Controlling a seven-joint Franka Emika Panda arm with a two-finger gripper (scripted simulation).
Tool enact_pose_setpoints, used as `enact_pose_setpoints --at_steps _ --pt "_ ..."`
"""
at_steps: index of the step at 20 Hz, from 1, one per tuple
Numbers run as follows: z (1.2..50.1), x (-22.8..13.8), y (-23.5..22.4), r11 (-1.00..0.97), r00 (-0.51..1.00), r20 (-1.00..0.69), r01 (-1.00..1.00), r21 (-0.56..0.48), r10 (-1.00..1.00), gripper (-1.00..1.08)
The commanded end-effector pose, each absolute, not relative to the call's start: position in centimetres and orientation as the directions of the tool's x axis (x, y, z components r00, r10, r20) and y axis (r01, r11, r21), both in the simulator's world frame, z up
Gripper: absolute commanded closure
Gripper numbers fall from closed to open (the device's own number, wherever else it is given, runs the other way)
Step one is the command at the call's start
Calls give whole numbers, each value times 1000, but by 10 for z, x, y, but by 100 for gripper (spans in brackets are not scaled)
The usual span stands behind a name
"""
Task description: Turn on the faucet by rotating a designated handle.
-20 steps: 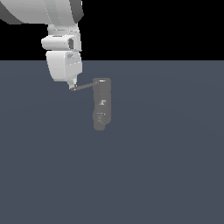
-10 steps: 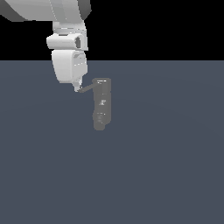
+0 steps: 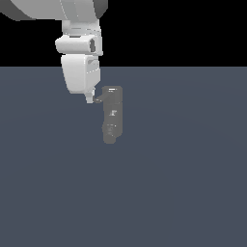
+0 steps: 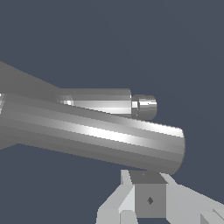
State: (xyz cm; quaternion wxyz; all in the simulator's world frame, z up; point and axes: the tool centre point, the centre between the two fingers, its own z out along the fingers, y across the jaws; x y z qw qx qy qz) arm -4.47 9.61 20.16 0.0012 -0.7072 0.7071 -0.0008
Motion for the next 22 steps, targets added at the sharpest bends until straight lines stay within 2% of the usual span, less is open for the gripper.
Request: enact_pose_setpoints --at_steps 1,18,19,20,22 --pt "202 -45 90 -1 1 0 -1000 -3 -1000 108" --pt "202 -43 -17 4 -4 0 -1000 0 -1000 108" --pt "202 -43 -17 4 -4 0 -1000 0 -1000 108" --pt "202 -42 5 -27 27 -3 -1000 -1 -1000 108" --pt "202 -38 1 -25 25 -3 -1000 -1 -1000 108"
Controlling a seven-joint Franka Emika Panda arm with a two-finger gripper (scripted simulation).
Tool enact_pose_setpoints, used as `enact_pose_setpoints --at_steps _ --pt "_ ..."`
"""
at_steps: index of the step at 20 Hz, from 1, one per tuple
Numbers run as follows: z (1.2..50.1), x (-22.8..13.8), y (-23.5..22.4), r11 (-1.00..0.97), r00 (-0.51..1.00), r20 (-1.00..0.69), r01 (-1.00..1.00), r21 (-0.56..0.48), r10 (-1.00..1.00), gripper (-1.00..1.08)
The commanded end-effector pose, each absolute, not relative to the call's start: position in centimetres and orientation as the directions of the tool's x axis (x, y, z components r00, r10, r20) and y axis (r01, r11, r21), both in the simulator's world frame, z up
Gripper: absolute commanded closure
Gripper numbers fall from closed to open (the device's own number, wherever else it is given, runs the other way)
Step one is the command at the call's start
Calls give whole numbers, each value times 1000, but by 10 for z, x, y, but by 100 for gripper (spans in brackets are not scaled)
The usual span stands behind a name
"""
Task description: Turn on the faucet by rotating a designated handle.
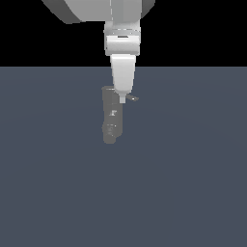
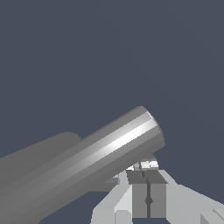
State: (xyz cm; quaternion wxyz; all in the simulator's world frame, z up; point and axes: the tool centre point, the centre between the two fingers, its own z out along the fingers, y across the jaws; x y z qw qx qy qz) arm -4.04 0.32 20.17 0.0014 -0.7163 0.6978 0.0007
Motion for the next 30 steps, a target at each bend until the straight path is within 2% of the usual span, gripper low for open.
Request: enact_pose_setpoints --at_steps 1,30 --pt "202 -36 -2 -24 24 -3 -1000 -1 -1000 108" --pt "201 22 -68 -2 2 -1 -1000 0 -1000 108"
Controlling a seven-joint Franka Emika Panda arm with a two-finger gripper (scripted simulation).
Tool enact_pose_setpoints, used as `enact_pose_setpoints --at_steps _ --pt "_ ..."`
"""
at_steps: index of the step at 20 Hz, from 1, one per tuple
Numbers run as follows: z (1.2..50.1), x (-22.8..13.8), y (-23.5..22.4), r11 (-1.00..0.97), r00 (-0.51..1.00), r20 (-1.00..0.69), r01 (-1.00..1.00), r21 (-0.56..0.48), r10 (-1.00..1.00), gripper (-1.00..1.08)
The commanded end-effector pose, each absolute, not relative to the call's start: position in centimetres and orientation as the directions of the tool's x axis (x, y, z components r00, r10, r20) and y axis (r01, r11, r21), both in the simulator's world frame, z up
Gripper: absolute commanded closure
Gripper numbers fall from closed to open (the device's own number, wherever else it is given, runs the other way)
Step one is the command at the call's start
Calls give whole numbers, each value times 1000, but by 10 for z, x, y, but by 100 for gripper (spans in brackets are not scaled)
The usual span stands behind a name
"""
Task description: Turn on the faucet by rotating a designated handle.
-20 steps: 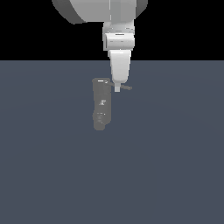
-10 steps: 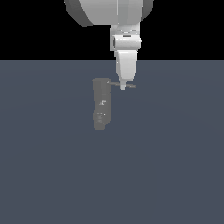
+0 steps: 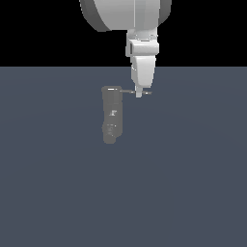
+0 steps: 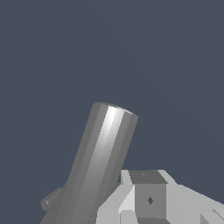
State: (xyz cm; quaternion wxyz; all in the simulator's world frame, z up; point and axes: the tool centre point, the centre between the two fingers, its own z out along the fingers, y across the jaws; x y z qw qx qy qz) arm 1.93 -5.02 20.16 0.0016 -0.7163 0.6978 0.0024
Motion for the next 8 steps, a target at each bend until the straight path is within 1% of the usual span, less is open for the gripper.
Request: enact_pose_setpoints --at_steps 1,8 --pt "201 24 -71 -1 1 -1 -1000 0 -1000 108" --pt "202 36 -85 3 -3 0 -1000 0 -1000 108"
